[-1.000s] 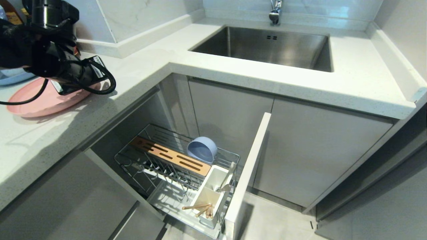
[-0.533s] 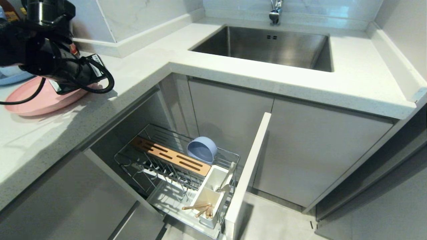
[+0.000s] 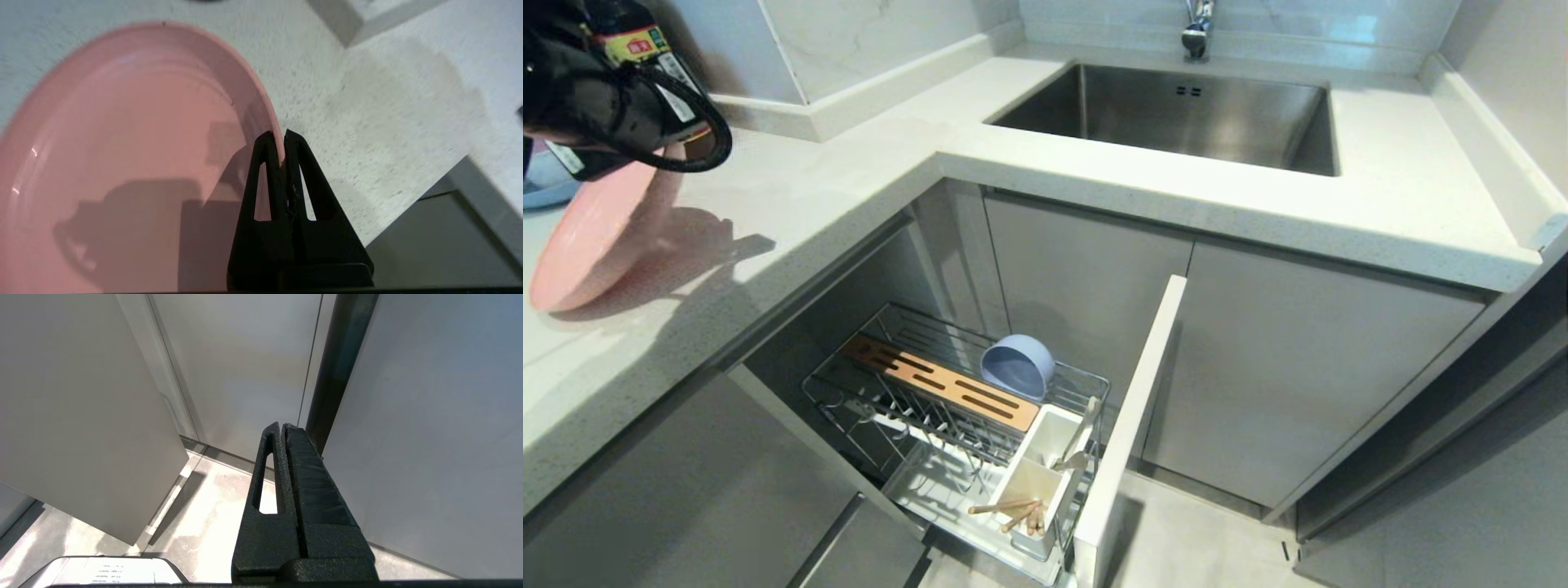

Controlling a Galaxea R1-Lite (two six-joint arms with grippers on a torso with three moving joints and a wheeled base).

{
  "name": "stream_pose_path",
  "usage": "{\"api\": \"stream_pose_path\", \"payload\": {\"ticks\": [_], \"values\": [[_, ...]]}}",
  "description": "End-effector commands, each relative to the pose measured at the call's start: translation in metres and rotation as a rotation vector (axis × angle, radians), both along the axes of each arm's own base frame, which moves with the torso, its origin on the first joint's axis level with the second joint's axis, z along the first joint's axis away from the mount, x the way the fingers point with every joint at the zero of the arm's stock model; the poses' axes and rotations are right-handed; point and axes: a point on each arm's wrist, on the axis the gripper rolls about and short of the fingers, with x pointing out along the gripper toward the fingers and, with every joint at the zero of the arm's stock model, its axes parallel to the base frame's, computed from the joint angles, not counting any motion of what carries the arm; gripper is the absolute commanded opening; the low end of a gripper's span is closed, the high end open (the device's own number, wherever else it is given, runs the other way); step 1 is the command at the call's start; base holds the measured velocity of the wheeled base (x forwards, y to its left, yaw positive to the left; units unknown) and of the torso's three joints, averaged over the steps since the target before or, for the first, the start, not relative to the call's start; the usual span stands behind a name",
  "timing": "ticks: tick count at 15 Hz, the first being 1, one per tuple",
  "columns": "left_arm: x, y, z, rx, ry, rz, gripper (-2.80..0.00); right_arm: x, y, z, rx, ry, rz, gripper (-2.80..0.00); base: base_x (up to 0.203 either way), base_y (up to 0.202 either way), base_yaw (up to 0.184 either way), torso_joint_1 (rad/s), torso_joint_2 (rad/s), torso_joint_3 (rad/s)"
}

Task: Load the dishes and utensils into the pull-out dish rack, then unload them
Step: Pick up the plate and place it in the cupboard

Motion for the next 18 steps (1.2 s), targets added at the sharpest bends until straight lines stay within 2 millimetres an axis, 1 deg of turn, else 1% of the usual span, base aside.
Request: {"api": "stream_pose_path", "payload": {"ticks": [1, 3, 6, 9, 14, 16, 18], "values": [[-0.02, 0.0, 0.015, -0.007, -0.059, 0.006, -2.8, 0.0, 0.0, 0.0, 0.0, 0.0, 0.001, -2.8, 0.0, 0.0, 0.0, 0.0, 0.0, 0.0], [-0.045, 0.002, 0.029, -0.035, -0.124, 0.005, -2.8, 0.0, 0.0, 0.0, 0.0, 0.0, 0.001, -2.8, 0.0, 0.0, 0.0, 0.0, 0.0, 0.0], [-0.062, -0.018, 0.039, -0.122, -0.189, -0.085, -2.8, 0.0, 0.0, 0.0, 0.0, 0.0, -0.001, -2.8, 0.0, 0.0, 0.0, 0.0, 0.0, 0.0], [-0.081, -0.033, 0.048, -0.236, -0.259, -0.161, -2.8, 0.0, 0.0, 0.0, 0.0, 0.0, 0.001, -2.8, 0.0, 0.0, 0.0, 0.0, 0.0, 0.0], [-0.106, -0.074, 0.054, -0.385, -0.298, -0.345, -2.8, 0.0, 0.0, 0.0, 0.0, 0.0, 0.001, -2.8, 0.0, 0.0, 0.0, 0.0, 0.0, 0.0], [-0.113, -0.092, 0.055, -0.434, -0.312, -0.377, -2.8, 0.0, 0.0, 0.0, 0.0, 0.0, 0.001, -2.8, 0.0, 0.0, 0.0, 0.0, 0.0, 0.0], [-0.118, -0.115, 0.05, -0.473, -0.301, -0.394, -2.8, 0.0, 0.0, 0.0, 0.0, 0.0, 0.001, -2.8, 0.0, 0.0, 0.0, 0.0, 0.0, 0.0]]}}
